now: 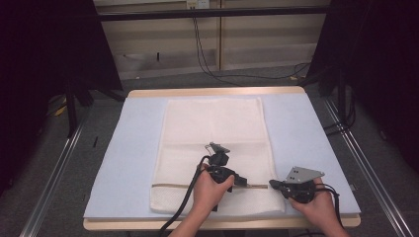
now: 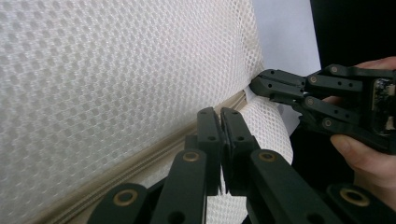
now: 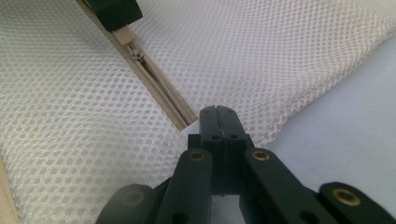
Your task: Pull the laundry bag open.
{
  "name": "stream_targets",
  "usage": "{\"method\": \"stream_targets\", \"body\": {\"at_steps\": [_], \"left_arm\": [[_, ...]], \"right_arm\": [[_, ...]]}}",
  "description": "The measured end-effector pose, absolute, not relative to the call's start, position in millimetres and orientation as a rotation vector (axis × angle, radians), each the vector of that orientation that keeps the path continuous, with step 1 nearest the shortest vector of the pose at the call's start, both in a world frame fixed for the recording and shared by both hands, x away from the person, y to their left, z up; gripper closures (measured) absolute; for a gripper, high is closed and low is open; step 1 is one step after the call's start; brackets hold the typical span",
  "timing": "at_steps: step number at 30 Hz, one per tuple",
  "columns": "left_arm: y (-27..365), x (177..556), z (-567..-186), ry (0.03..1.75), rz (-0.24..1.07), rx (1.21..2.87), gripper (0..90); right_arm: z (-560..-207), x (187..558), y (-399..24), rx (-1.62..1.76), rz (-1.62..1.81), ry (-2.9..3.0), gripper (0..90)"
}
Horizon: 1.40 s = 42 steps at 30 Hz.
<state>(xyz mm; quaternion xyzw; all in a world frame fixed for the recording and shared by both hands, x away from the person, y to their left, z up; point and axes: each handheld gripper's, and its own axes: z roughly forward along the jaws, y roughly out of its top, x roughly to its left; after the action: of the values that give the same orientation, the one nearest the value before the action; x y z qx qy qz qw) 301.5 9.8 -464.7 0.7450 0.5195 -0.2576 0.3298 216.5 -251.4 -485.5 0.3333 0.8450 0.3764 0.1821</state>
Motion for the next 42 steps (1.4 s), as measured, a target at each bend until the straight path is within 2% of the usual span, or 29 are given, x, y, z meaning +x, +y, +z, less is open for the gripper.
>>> {"method": "stream_targets", "body": {"at_steps": [42], "left_arm": [[39.7, 305.9, -460.2, 1.346, -0.659, 1.962, 87.7]], "right_arm": [[-485.0, 216.2, -250.5, 0.952, 1.056, 2.384, 90.0]]}}
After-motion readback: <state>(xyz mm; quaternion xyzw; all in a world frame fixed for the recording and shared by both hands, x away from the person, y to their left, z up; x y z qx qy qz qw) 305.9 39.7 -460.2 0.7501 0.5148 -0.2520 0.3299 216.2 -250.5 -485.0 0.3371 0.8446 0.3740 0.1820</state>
